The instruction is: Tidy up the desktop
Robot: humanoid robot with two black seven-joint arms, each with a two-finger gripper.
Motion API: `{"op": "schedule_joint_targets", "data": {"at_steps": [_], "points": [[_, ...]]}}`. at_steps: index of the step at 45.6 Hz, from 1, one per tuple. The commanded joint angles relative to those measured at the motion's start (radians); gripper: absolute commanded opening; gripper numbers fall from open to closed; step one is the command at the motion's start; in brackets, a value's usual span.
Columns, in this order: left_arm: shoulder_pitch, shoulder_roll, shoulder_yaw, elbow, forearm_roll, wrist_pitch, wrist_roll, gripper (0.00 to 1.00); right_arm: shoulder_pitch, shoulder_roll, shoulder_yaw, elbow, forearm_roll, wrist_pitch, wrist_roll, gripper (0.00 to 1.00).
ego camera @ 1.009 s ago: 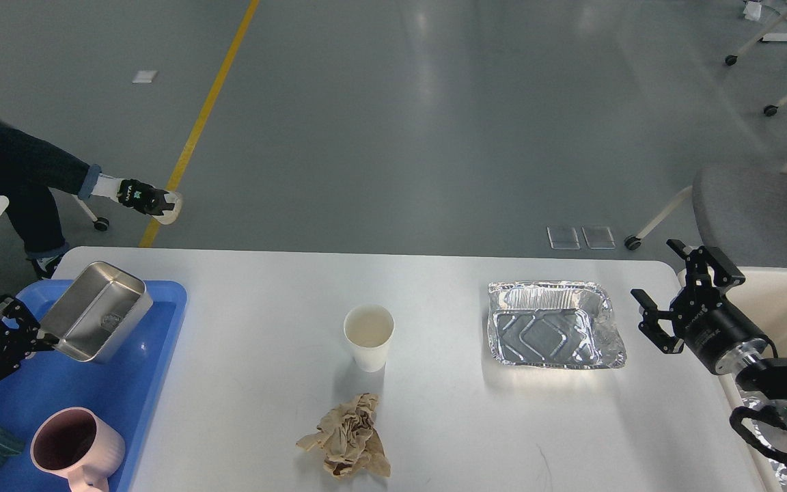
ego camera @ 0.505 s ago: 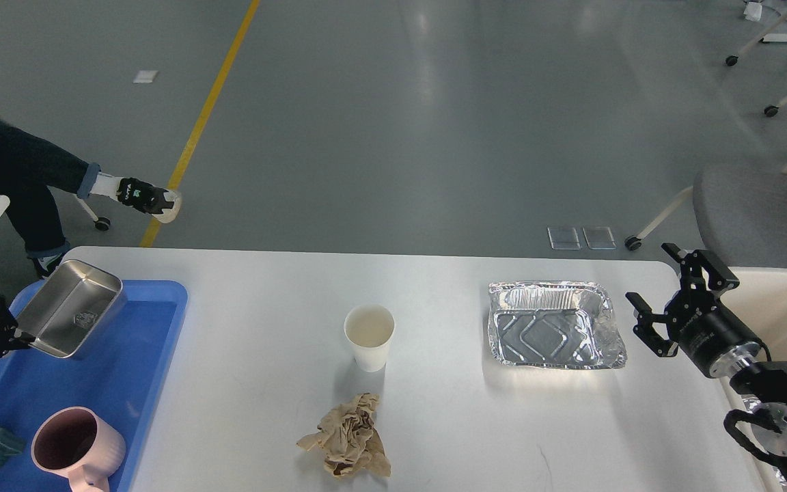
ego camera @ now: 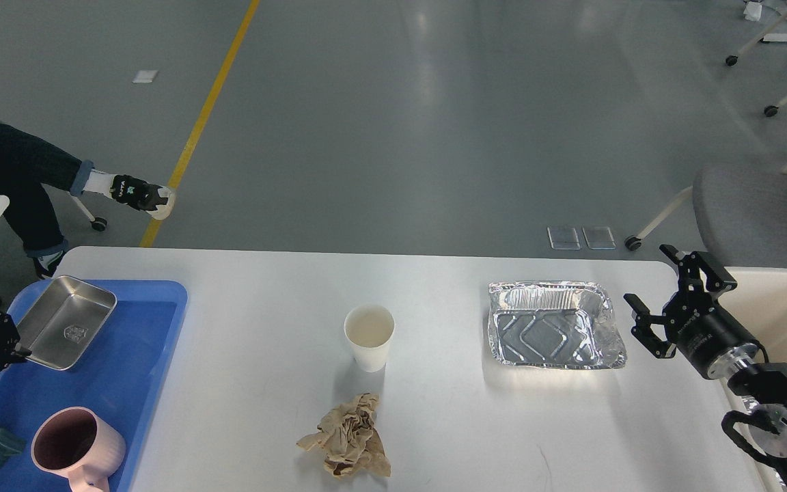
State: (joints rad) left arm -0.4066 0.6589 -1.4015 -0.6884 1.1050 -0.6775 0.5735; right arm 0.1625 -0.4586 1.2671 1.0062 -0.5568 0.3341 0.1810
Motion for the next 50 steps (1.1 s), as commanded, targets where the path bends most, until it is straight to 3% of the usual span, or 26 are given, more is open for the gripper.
{"op": "schedule_joint_targets", "data": {"at_steps": [1,15,23,34,37,39,40,41,50], "points": [[0.000,-0.007,0.024,0.006,0.001,0.016,-0.014,0.00,0.000,0.000,0.000,0.000,0.000,0.000,0.000,1.00],[0.000,-0.021,0.134,0.021,-0.007,0.068,-0.053,0.02,-0.006,0.003,0.002,0.000,0.000,0.000,0.000,1.00],[-0.001,-0.021,0.138,0.021,-0.005,0.082,-0.053,0.11,-0.006,0.003,0.000,0.002,0.000,0.000,0.000,1.00],[-0.008,-0.021,0.138,0.020,-0.008,0.070,-0.050,0.29,-0.008,0.003,0.000,0.002,0.000,0.000,0.000,1.00],[-0.020,-0.021,0.138,0.020,-0.010,0.067,-0.043,0.47,-0.008,0.003,0.000,0.002,0.000,-0.001,0.000,1.00],[-0.031,-0.019,0.136,0.020,-0.014,0.068,-0.038,0.73,-0.008,0.003,0.000,0.002,0.000,-0.001,0.000,1.00],[-0.038,-0.018,0.136,0.020,-0.019,0.068,-0.035,0.91,-0.008,0.003,0.000,0.002,0.000,-0.001,0.000,1.00],[-0.047,-0.018,0.136,0.020,-0.028,0.064,-0.032,1.00,-0.008,0.003,0.000,0.002,0.000,-0.001,0.000,1.00],[-0.112,0.001,0.130,0.004,-0.128,0.062,0.026,1.00,-0.008,0.003,0.002,0.002,0.000,-0.001,0.000,1.00]]}}
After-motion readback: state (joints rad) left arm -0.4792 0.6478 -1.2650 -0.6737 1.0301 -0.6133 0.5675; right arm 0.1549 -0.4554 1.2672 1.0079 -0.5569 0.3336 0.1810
